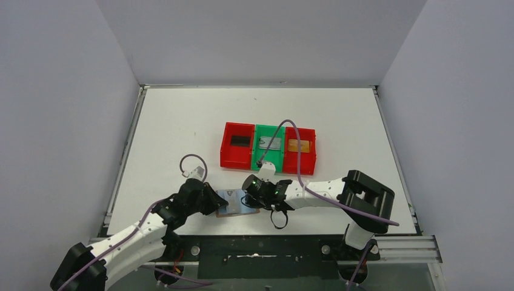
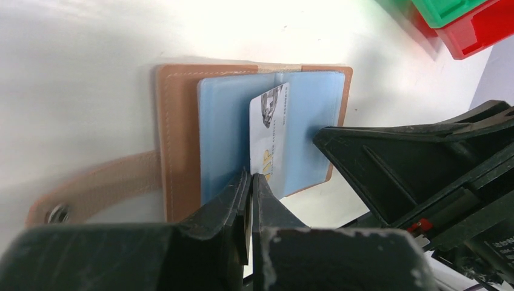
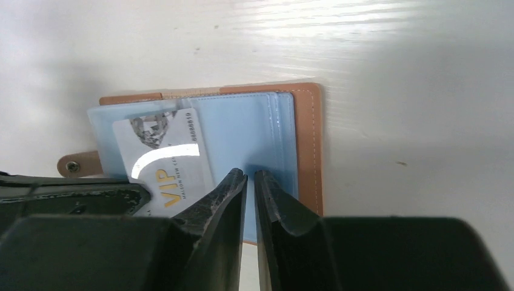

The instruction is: Take the credit cards out of the card holder

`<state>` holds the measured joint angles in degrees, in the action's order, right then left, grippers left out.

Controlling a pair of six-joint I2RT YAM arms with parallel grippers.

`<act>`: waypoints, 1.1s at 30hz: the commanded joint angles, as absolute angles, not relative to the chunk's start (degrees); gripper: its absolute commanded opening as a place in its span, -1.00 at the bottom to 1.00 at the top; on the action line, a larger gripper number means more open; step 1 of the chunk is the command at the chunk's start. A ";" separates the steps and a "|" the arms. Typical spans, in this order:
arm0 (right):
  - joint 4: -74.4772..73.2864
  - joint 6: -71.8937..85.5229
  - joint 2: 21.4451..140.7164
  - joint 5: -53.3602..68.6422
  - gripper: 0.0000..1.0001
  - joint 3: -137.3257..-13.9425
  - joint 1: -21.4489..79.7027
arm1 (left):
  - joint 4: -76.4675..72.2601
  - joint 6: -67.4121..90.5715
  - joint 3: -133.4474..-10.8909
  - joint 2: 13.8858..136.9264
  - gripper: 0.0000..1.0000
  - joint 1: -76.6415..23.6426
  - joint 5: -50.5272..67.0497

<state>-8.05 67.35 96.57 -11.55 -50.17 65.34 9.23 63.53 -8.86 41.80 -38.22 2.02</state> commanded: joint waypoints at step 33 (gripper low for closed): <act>2.96 59.55 94.07 -4.00 -0.31 -44.76 61.16 | 4.34 53.45 -15.69 47.61 -1.00 -38.16 5.34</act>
